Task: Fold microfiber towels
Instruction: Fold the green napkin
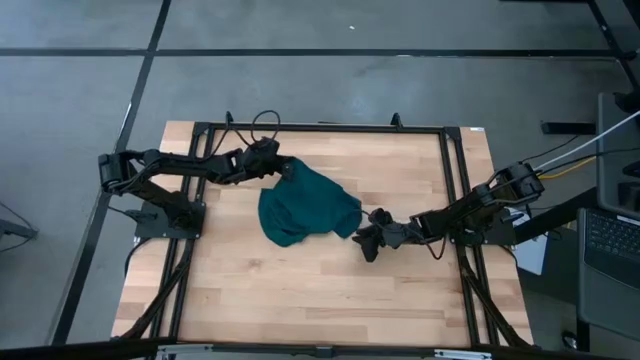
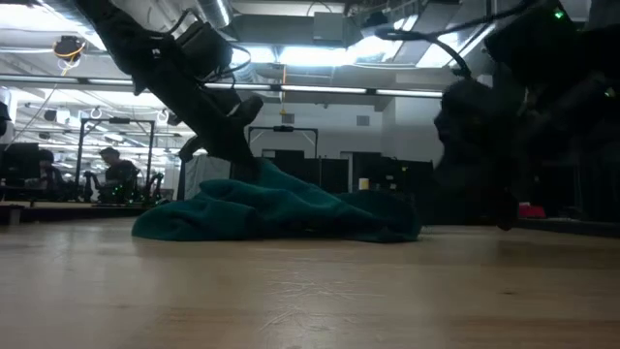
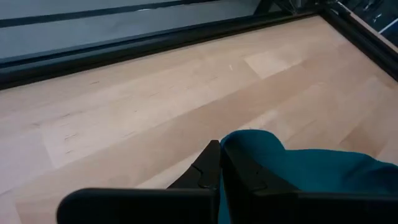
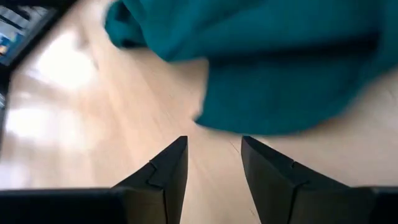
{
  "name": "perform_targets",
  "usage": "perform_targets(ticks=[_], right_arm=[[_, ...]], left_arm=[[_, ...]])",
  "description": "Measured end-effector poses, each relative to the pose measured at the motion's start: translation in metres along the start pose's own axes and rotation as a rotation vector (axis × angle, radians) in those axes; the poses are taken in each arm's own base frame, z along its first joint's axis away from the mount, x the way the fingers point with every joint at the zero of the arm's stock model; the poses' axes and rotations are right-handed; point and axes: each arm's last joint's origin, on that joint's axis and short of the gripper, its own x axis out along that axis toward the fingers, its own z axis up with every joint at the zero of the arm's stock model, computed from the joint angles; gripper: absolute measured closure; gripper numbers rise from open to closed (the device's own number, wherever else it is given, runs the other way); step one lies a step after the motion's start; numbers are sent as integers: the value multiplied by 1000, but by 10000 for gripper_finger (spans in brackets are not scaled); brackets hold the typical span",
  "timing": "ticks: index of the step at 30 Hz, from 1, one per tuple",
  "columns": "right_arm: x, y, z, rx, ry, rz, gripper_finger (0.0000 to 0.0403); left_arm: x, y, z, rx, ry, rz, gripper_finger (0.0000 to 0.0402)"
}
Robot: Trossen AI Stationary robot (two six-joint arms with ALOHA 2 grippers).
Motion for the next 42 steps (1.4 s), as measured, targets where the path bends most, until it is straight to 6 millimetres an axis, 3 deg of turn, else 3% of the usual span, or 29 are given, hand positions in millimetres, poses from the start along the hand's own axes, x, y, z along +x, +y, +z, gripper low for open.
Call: perform_targets(ticks=[7,14,18,23,31,42], right_arm=[[8,9,18,21,-13,64,231],[39,19,9,-198,173,77,250],[50,23,13,-296,197,67,264],[52,22,22,-313,154,10,260],[49,26,14,-281,187,5,245],[40,31,23,-266,95,-35,272]], left_arm=[[0,-2,3,-21,-34,-23,399],[0,-1,5,-16,-32,-26,399],[0,-1,4,-9,-20,-49,399],[0,-1,4,3,-2,-63,399],[2,7,9,10,-2,-57,399],[-10,28,25,49,-12,10,399]])
